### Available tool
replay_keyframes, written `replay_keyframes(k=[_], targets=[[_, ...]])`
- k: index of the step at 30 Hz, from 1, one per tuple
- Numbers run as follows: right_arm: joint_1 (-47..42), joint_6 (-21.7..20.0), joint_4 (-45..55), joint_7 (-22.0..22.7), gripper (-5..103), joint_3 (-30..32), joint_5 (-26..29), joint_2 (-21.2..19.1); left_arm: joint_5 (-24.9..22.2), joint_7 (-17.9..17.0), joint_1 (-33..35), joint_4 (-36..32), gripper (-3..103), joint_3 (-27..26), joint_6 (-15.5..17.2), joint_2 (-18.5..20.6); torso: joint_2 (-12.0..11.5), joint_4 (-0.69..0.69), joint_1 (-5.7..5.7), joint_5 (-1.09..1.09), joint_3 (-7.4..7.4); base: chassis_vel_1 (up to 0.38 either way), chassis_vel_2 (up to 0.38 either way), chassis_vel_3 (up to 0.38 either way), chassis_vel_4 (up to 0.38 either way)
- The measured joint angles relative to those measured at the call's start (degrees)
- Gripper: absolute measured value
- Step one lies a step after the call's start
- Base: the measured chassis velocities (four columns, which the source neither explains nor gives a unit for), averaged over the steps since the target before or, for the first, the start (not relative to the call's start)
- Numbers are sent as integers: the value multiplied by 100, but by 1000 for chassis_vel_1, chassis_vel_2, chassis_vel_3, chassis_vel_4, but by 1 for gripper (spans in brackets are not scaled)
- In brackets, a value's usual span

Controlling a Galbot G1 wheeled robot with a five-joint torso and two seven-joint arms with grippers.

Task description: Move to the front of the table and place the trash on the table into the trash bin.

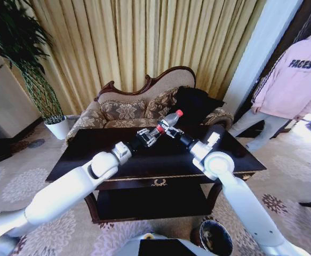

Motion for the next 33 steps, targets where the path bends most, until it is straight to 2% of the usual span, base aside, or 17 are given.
replay_keyframes(k=[2,6,8,12,13,15,17,19,20,21,24,27,29,30,31,33], targets=[[6,3,-26,-34,103,1,-19,-22,-3,-17,-56,8,28,63,51,-45,-1,-1,0,0,0,0,0,0,0],[12,6,-52,-68,97,4,-43,-34,-5,-24,-62,13,28,82,62,-43,0,0,0,0,0,0,0,0,0],[23,6,-90,-125,89,16,-80,-36,-5,-29,-51,25,27,96,71,-22,0,1,0,0,0,0,0,0,0],[25,13,-119,-136,86,20,-125,-13,-6,-90,-58,31,26,128,90,-18,0,1,0,0,0,0,0,0,0],[25,29,-131,-146,76,23,-159,-3,-7,-110,-66,33,26,141,111,-15,0,0,0,0,0,0,0,0,0],[21,41,-140,-161,72,26,-186,4,-7,-122,-67,37,23,150,123,-15,0,0,0,0,0,0,0,0,0],[-6,67,-140,-176,68,28,-221,6,-8,-130,-64,44,28,157,142,-17,0,0,0,0,0,0,0,0,0],[-13,70,-140,-179,65,28,-227,2,-8,-130,-62,44,28,157,149,-18,0,0,0,0,0,0,0,0,0],[-32,75,-134,-187,61,30,-236,-10,-9,-129,-57,44,39,156,160,-24,0,0,0,0,0,0,0,0,0],[-37,75,-128,-191,57,34,-238,-19,-9,-129,-54,43,44,153,170,-29,0,0,0,0,0,0,0,0,0],[-39,76,-119,-195,54,34,-239,-26,-9,-135,-49,40,49,145,179,-35,0,0,0,0,0,0,0,0,0],[-39,76,-105,-201,44,19,-312,-8,-21,-161,17,4,66,60,216,-28,0,-1,0,0,0,0,0,0,0],[-39,77,-104,-202,40,17,-345,3,-31,-179,51,-1,66,18,230,-25,0,-1,0,0,0,0,0,0,0],[-47,84,-120,-166,37,20,-460,34,-83,-253,230,-28,77,-183,272,1,-1,0,0,-2,0,0,0,0,0],[-47,84,-120,-166,37,20,-460,34,-83,-253,230,-28,77,-183,272,1,-1,0,0,-2,0,0,0,0,0],[-97,87,-157,2,30,96,-578,62,-226,-422,577,-62,87,-725,358,61,0,1,0,-4,0,0,0,0,0]])
